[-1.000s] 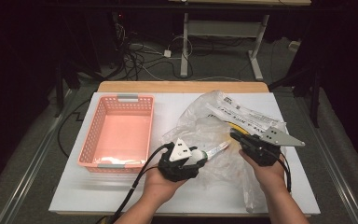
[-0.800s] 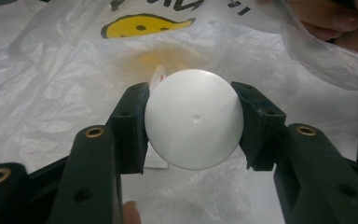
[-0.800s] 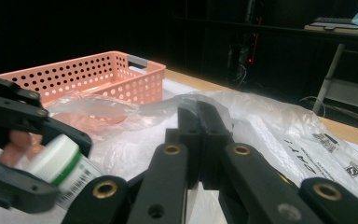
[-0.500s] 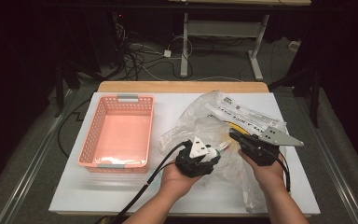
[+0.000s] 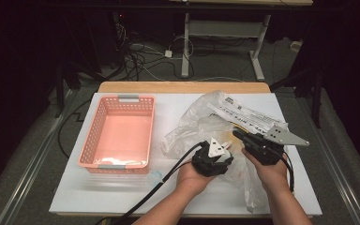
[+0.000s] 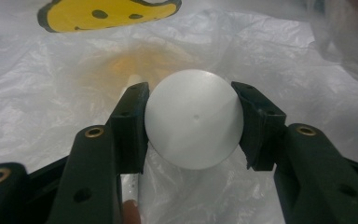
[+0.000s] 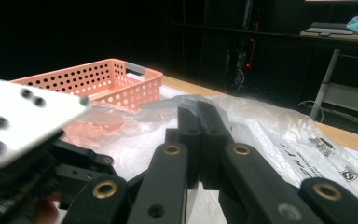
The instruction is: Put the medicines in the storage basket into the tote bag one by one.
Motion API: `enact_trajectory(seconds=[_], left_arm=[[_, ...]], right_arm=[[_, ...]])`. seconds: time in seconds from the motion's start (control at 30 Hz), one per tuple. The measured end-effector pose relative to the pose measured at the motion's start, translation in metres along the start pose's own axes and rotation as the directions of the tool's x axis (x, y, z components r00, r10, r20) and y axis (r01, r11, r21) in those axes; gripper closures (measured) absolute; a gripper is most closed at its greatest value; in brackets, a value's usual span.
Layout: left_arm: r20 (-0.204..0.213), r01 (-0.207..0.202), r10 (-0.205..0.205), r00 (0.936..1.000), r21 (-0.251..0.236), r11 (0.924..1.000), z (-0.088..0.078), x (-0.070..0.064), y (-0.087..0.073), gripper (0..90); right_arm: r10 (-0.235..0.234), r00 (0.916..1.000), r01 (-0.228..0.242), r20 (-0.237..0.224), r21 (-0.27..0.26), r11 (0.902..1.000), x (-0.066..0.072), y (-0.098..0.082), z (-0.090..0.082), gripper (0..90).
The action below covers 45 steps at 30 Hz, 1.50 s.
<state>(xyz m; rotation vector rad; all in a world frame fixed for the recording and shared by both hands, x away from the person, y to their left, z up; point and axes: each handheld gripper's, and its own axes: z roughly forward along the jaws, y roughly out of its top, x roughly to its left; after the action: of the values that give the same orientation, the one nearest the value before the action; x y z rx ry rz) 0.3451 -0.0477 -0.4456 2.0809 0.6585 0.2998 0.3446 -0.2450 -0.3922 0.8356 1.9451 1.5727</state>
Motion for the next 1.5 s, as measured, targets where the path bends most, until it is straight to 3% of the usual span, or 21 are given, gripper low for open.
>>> enact_trajectory(seconds=[0.33, 0.93, 1.2, 1.5], left_arm=[[-0.012, 0.007, -0.007, 0.9999, 0.036, 0.9993, 0.024, 0.0, -0.002, 48.8], [-0.003, 0.032, -0.032, 0.9995, 0.034, 0.9989, 0.038, 0.005, 0.002, 48.2], [0.012, 0.028, -0.029, 0.9995, 0.024, 0.9993, 0.03, 0.002, 0.001, 34.7], [0.037, 0.05, -0.05, 0.9981, 0.004, 0.9988, -0.001, 0.003, -0.012, 26.2]], right_arm=[[0.007, 1.0, -0.007, 0.003, 0.001, 1.0, -0.001, 0.0, -0.001, 90.0], [0.009, 1.0, -0.009, 0.0, 0.005, 0.9999, 0.0, -0.002, 0.0, 90.0], [0.01, 0.9999, -0.01, -0.002, 0.007, 0.9999, -0.001, -0.002, 0.0, 90.0], [0.006, 1.0, -0.006, 0.0, 0.007, 1.0, -0.001, -0.003, -0.001, 90.0]])
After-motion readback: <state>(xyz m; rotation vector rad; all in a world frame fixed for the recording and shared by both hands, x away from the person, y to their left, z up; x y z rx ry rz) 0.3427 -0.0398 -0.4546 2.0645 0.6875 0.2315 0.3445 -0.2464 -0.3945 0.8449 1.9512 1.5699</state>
